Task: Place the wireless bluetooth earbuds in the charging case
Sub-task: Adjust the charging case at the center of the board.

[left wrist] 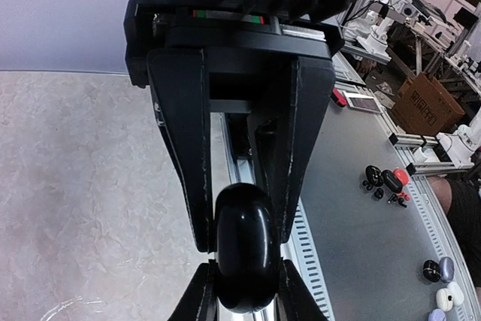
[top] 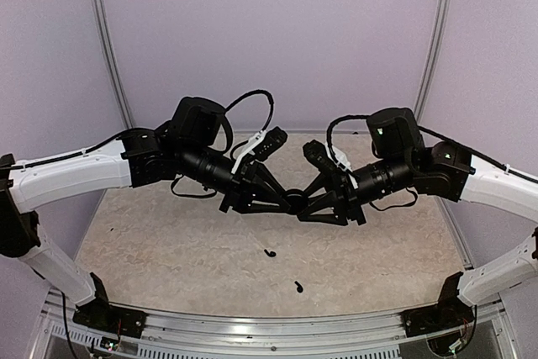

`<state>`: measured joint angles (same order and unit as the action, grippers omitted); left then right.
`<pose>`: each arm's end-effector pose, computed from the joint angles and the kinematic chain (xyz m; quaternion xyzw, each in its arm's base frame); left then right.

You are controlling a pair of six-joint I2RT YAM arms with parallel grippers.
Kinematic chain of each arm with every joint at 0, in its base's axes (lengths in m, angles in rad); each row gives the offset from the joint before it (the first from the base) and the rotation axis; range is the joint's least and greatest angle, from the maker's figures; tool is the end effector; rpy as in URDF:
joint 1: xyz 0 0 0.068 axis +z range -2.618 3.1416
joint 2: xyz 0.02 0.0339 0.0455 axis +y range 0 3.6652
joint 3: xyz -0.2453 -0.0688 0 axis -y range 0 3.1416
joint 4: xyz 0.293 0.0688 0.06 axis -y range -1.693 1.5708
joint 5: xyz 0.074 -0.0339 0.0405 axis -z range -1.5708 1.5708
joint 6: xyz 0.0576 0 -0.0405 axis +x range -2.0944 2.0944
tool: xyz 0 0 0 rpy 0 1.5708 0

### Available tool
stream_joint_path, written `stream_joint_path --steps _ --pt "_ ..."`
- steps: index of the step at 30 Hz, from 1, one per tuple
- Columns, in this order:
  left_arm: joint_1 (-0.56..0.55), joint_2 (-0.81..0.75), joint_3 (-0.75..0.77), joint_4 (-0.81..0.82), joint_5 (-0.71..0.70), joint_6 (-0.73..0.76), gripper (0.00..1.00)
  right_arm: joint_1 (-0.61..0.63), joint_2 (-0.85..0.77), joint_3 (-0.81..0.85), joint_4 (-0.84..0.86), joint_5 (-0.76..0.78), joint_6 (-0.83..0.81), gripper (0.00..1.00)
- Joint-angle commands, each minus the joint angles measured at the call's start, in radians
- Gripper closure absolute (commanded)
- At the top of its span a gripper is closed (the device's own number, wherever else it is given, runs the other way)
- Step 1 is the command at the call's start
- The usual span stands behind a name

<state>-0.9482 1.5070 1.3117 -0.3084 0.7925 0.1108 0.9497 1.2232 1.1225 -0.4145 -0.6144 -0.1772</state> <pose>0.2021 -0.3518 0.3051 0.5706 0.5864 -0.4944 0.2935 0.1705 0.2953 0.3147 -0.5686 0.6148 0.4228 0.3463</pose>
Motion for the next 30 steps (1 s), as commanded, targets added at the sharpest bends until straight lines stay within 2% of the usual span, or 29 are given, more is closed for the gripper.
stream_joint_path --steps 1,8,16,18,25,26,27,28,30 --pt "0.029 0.026 0.041 0.003 0.053 -0.058 0.97 0.012 -0.011 -0.006 0.026 -0.048 0.015 0.71" --pt "0.035 0.023 0.021 0.021 0.096 -0.067 0.97 0.012 -0.027 -0.034 0.063 -0.072 0.047 0.86" --pt "0.034 -0.006 -0.005 0.054 0.137 -0.057 0.97 0.012 -0.034 -0.034 0.066 -0.059 0.042 0.92" --pt "0.034 -0.011 -0.01 0.065 0.098 -0.056 0.97 0.012 -0.029 -0.025 0.064 -0.062 0.045 0.93" --pt "0.026 -0.086 -0.078 0.165 -0.218 -0.041 0.98 0.011 -0.036 -0.02 0.065 -0.055 0.065 0.92" --pt "0.026 -0.106 -0.091 0.183 -0.235 -0.032 0.98 0.012 -0.038 -0.022 0.062 -0.053 0.067 0.9" --pt "0.025 -0.118 -0.107 0.201 -0.239 -0.015 0.98 0.012 -0.04 -0.022 0.061 -0.054 0.067 0.84" --pt "0.022 -0.136 -0.124 0.219 -0.243 0.006 0.98 0.012 -0.043 -0.024 0.058 -0.052 0.066 0.69" --pt "0.009 -0.178 -0.168 0.26 -0.249 0.068 0.98 0.011 -0.048 -0.024 0.048 -0.038 0.065 0.47"
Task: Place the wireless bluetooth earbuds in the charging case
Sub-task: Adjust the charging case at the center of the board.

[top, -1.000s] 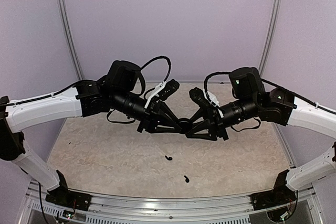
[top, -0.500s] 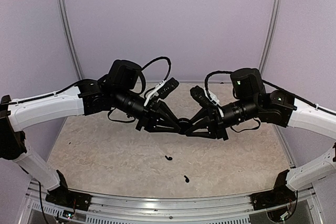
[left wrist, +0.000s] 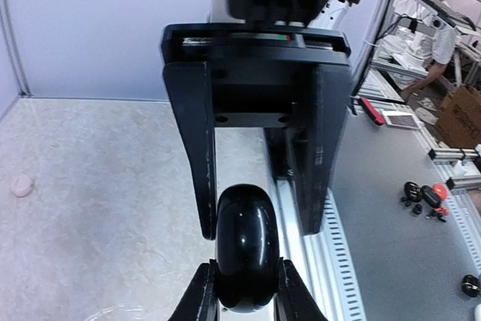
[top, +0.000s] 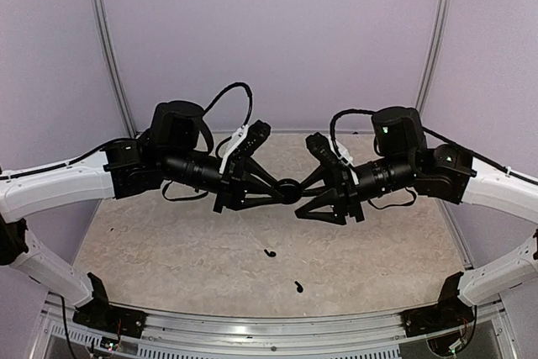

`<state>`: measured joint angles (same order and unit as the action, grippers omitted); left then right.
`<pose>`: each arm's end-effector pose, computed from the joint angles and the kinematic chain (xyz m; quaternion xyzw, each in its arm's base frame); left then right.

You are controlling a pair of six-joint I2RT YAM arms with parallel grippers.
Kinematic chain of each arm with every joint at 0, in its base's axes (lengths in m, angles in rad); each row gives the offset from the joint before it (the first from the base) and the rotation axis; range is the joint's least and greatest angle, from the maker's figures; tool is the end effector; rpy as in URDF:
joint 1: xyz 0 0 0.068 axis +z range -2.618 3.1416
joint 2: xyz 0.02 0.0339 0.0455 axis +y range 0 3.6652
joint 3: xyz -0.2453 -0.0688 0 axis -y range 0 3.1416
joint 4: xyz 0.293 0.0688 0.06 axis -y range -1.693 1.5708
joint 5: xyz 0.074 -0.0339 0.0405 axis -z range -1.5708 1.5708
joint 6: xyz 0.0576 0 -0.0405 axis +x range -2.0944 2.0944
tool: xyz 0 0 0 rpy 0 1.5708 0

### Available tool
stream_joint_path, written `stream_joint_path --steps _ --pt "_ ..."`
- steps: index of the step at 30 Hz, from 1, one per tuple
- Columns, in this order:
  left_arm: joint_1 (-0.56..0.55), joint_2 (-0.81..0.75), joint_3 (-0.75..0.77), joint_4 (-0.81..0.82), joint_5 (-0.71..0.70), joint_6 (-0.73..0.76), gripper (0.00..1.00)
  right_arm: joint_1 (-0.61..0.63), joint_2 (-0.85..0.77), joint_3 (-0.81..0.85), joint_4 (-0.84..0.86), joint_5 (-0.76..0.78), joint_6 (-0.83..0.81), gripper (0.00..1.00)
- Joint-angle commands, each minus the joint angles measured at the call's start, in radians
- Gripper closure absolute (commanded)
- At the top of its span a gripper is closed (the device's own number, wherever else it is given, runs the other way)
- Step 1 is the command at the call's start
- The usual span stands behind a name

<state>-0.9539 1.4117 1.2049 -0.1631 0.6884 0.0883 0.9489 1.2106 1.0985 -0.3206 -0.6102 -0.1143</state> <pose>0.1962 -0.3398 0.3114 0.5520 0.5787 -0.4758 0.3661 0.1721 0.2968 0.3191 -0.5468 0.6106 0.4396 0.3673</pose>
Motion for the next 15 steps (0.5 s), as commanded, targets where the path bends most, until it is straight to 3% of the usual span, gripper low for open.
stream_joint_path --steps 1,3,6,9,15 --pt "-0.005 -0.106 -0.086 0.135 -0.156 0.129 0.98 0.011 -0.039 0.0 -0.052 -0.032 0.003 0.4" --pt "-0.051 -0.152 -0.147 0.155 -0.21 0.223 0.98 0.007 -0.051 0.004 -0.063 -0.025 0.0 0.27" --pt "-0.142 -0.193 -0.193 0.156 -0.353 0.391 0.98 -0.021 -0.075 -0.001 -0.063 -0.053 0.015 0.17" --pt "-0.249 -0.22 -0.236 0.169 -0.597 0.543 0.98 -0.072 -0.096 -0.024 -0.042 -0.146 0.054 0.16" --pt "-0.468 -0.243 -0.378 0.347 -1.059 0.934 0.99 -0.125 -0.086 -0.057 -0.006 -0.303 0.178 0.2"
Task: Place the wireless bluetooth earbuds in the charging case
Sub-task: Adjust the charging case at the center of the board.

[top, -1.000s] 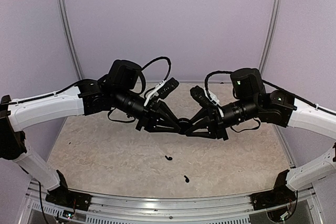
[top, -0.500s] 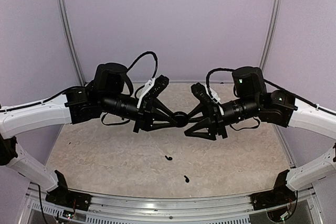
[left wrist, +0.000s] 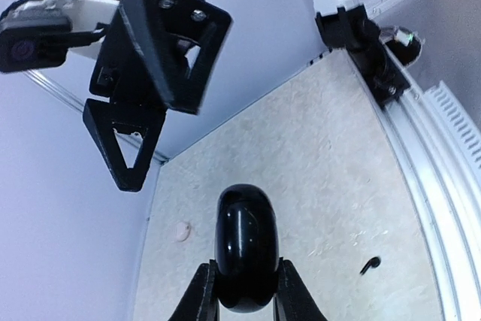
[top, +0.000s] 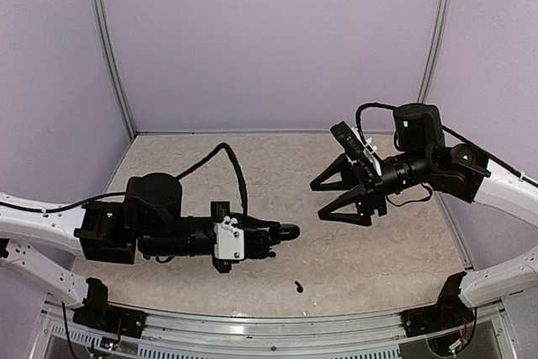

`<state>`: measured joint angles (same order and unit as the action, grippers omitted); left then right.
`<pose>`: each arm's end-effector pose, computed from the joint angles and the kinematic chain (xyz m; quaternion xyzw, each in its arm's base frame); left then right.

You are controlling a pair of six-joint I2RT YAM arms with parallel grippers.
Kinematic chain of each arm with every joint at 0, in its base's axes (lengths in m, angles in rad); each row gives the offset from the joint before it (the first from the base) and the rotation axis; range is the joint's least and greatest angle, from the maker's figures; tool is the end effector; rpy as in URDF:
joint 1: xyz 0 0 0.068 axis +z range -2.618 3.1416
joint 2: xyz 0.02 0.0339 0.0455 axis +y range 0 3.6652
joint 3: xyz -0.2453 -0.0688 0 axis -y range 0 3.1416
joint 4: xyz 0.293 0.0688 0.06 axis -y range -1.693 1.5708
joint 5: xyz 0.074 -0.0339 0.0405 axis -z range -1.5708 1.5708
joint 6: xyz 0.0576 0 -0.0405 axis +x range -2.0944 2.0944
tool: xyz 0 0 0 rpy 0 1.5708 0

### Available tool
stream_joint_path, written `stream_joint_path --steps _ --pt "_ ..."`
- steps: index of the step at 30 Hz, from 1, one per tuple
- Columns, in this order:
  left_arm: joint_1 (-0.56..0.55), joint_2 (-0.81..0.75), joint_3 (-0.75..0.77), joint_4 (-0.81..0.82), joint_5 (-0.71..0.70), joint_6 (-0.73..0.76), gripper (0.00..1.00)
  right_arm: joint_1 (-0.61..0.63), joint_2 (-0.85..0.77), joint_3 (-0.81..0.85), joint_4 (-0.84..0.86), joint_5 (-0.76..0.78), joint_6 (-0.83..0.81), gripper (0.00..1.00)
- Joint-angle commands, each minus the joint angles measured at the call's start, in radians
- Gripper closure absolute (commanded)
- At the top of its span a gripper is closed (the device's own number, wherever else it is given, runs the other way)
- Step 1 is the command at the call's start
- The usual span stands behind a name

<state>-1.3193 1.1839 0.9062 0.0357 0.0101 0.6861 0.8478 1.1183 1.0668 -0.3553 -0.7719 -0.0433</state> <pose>0.0874 -0.3425 0.2865 0.6653 0.4210 -0.1957 0.5847 0.1778 0.2623 0.3333 -0.5202 0.6092 0.4887 0.3455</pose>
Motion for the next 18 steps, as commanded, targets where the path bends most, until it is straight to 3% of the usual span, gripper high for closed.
stream_joint_path --steps 1,5,10,18 --pt "-0.128 -0.013 -0.101 0.186 -0.44 0.402 1.0 -0.028 0.015 -0.025 0.037 -0.168 0.133 0.2" --pt "-0.203 0.014 -0.175 0.364 -0.598 0.641 1.0 -0.03 0.07 -0.01 0.034 -0.26 0.188 0.26" --pt "-0.258 0.033 -0.243 0.528 -0.654 0.847 1.0 -0.03 0.125 -0.007 0.013 -0.338 0.222 0.3" --pt "-0.288 0.058 -0.263 0.584 -0.655 0.964 1.0 -0.004 0.196 0.015 0.05 -0.382 0.273 0.37"
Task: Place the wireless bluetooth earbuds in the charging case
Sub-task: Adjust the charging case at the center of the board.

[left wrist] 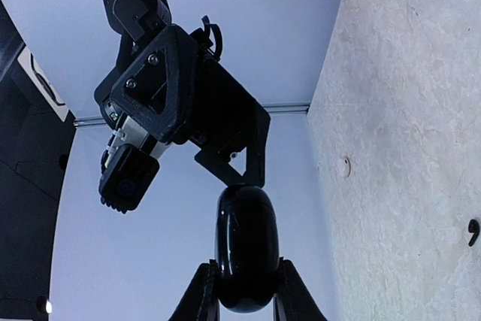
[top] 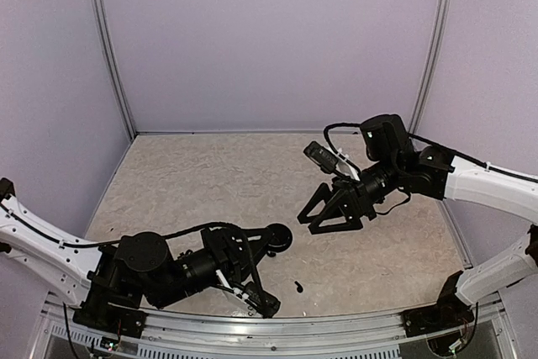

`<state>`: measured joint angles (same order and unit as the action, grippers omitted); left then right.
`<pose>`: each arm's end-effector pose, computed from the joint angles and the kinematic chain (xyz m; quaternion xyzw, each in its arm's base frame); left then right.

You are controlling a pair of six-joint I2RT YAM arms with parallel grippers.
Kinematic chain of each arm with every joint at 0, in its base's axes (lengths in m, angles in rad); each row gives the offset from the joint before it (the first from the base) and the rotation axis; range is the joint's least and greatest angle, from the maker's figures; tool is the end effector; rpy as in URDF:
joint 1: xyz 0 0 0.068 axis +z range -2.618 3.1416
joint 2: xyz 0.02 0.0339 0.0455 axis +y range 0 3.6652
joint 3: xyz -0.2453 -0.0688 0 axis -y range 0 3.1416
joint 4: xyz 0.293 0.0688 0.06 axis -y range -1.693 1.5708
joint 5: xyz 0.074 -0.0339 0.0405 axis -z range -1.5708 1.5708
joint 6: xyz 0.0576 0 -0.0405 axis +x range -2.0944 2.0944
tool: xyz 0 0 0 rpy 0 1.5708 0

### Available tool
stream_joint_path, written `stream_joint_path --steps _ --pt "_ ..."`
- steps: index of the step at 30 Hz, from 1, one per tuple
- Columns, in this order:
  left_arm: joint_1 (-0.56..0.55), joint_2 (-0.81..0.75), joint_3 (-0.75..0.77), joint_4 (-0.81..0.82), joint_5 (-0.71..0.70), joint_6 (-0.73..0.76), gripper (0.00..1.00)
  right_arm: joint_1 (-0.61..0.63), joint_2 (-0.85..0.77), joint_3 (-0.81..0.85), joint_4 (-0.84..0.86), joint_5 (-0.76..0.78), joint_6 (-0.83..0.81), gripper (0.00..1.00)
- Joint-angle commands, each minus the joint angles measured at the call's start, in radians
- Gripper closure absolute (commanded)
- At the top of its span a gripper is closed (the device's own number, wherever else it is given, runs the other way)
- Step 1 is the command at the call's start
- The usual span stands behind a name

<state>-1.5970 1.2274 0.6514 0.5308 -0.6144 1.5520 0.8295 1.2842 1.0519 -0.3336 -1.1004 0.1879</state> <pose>0.0244 -0.3375 0.2297 0.6898 0.2064 0.2037 0.6634 0.1877 0.2811 0.2861 -0.4745 0.6296 0.6001 0.1353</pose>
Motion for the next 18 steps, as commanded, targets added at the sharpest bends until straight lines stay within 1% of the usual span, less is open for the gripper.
stream_joint_path --steps 1,6,9,11,14,18 --pt "-0.011 0.017 -0.01 0.092 -0.03 0.106 1.0 0.019 0.036 0.025 0.047 -0.06 0.056 0.37" --pt "-0.017 0.028 -0.013 0.089 -0.028 0.129 1.0 0.034 0.061 0.006 0.164 -0.109 0.16 0.4" --pt "-0.018 0.033 -0.015 0.09 -0.03 0.142 1.0 0.037 0.065 -0.024 0.276 -0.135 0.272 0.44" --pt "-0.019 0.035 -0.014 0.088 -0.026 0.142 1.0 0.042 0.074 -0.031 0.319 -0.142 0.314 0.46" --pt "-0.02 0.04 -0.013 0.097 -0.025 0.15 1.0 0.055 0.1 -0.025 0.315 -0.131 0.321 0.49" --pt "-0.02 0.05 -0.016 0.109 -0.024 0.161 1.0 0.071 0.131 -0.023 0.302 -0.121 0.322 0.5"
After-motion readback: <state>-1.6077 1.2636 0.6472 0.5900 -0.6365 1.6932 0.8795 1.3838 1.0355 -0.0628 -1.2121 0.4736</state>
